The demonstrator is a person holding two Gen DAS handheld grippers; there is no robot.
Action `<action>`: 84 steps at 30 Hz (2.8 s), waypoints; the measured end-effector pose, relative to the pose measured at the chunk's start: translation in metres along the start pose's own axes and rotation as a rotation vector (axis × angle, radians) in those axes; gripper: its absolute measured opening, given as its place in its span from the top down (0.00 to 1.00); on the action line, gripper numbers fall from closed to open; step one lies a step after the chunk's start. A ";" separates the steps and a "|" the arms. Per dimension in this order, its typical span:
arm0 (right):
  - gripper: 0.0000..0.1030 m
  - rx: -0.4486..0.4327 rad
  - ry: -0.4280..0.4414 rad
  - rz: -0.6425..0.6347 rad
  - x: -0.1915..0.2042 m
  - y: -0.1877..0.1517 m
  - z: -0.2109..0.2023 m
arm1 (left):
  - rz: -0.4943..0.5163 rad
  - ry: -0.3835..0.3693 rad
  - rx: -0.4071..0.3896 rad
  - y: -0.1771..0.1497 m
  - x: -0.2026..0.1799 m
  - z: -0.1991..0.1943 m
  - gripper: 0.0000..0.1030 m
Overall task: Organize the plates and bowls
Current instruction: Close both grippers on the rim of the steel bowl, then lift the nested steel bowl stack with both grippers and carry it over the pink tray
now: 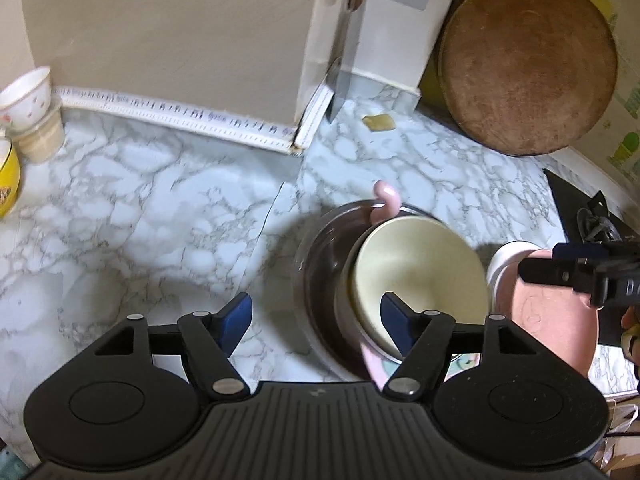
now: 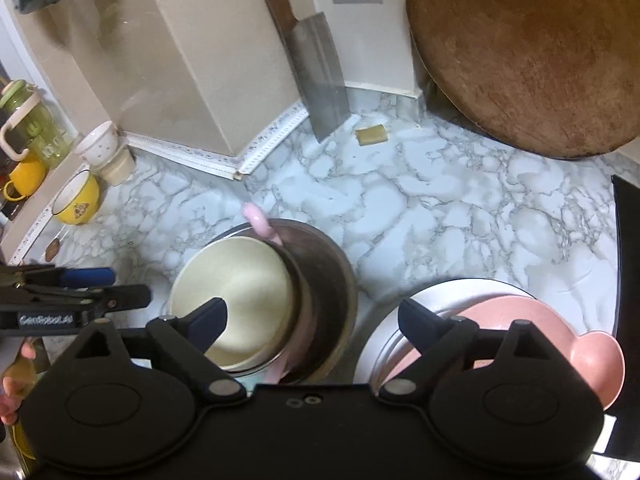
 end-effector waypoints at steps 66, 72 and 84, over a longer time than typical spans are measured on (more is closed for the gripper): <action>0.89 0.101 -0.010 0.047 -0.021 0.001 0.051 | -0.177 -0.066 0.027 -0.008 -0.004 0.026 0.89; 0.89 0.060 -0.032 0.069 -0.028 0.008 0.018 | -0.115 -0.081 0.006 0.008 -0.025 0.012 0.89; 0.89 -0.031 -0.088 0.163 -0.077 0.008 -0.040 | 0.006 -0.164 -0.001 0.028 -0.091 0.012 0.89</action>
Point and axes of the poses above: each gripper's, at about its wrist camera, not at the fingertips, and z roughly the way its jaws point, x to its left, y to its top, the point moved 7 cm from there along z, roughly the way its jaws point, and after that the axes turned 14 degrees about z, right-handed, at the moved point
